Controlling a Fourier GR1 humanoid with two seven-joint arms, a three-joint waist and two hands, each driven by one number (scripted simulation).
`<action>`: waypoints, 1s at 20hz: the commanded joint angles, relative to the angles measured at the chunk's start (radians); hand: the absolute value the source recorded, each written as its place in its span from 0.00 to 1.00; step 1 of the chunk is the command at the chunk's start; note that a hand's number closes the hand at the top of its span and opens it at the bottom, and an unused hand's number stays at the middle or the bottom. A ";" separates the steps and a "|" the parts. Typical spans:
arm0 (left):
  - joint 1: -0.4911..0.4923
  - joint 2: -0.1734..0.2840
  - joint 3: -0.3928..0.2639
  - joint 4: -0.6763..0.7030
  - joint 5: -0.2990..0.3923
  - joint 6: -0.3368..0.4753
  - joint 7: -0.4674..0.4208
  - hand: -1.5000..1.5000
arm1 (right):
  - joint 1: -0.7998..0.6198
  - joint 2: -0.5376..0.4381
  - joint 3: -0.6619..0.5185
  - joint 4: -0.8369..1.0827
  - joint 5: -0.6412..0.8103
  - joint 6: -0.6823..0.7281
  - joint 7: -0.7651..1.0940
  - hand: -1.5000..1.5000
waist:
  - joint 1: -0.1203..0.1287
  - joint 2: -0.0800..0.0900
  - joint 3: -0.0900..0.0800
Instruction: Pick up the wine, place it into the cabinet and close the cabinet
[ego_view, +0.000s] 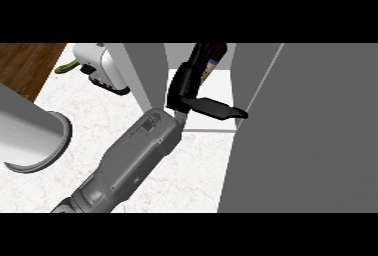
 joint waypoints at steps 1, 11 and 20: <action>0.146 -0.003 -0.113 -0.266 0.000 0.113 0.076 0.00 | 0.004 -0.019 -0.036 -0.065 -0.034 -0.004 0.030 0.00 | 0.004 -0.003 0.000; 0.398 -0.002 -0.282 -0.662 -0.057 0.401 0.113 0.00 | -0.065 0.000 0.067 -0.043 0.058 -0.054 0.044 0.00 | -0.008 0.008 -0.001; 0.686 0.075 -0.448 -0.982 -0.137 0.479 0.137 1.00 | -0.027 -0.015 0.060 -0.039 0.053 -0.033 0.017 0.00 | -0.010 0.011 0.000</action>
